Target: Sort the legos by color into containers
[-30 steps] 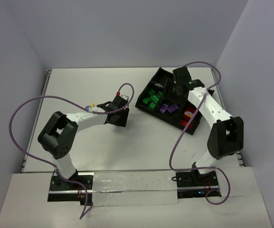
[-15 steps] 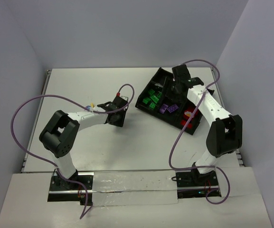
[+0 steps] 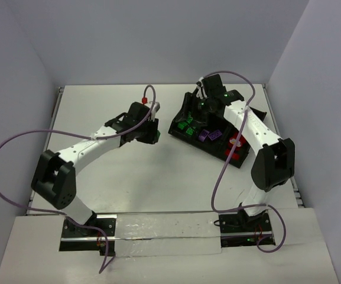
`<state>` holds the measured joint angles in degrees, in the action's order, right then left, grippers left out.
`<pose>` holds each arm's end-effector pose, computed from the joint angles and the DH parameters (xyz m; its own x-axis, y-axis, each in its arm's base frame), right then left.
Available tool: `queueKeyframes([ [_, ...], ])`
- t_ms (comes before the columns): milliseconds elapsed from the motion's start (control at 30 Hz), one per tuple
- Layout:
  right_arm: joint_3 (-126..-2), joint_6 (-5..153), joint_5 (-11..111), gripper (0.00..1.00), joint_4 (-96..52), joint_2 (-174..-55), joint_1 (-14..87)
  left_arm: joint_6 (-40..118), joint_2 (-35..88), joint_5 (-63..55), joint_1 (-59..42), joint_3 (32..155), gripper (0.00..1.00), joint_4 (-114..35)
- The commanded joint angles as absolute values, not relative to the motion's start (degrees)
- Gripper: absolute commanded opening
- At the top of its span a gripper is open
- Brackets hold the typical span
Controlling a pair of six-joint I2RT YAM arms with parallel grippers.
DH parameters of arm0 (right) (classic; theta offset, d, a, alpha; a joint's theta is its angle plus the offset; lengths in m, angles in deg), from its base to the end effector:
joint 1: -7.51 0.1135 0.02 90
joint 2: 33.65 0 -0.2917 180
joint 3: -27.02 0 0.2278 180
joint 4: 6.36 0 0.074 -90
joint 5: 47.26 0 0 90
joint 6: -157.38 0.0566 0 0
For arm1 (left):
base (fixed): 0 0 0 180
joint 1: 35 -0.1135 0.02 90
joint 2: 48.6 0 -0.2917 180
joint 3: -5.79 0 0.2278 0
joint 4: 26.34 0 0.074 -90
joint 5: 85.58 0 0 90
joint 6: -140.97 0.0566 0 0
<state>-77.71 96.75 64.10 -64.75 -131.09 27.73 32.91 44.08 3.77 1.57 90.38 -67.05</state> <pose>0.3338 0.1449 0.3330 -0.8995 0.1554 -0.4082 -0.1094 0.8246 0.5550 0.2769 -0.2062 0.2746 -0.7611 0.1786 -0.6236 0.3848 0.8983 -0.2123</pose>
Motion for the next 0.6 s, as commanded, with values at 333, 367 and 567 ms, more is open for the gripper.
queueKeyframes([
  [333,-79.7,106.2,85.1,0.77,-58.0,-135.5,30.7,34.5,36.4,-13.0,-0.7,93.2,0.0,-62.9],
  [367,-79.0,106.9,86.3,0.77,-56.7,-135.7,30.9,34.4,36.4,-13.0,-0.7,93.4,0.0,-62.9],
  [567,-78.7,108.0,87.0,0.75,-54.2,-137.8,32.4,34.3,35.7,-13.1,-0.7,93.3,0.0,-62.9],
])
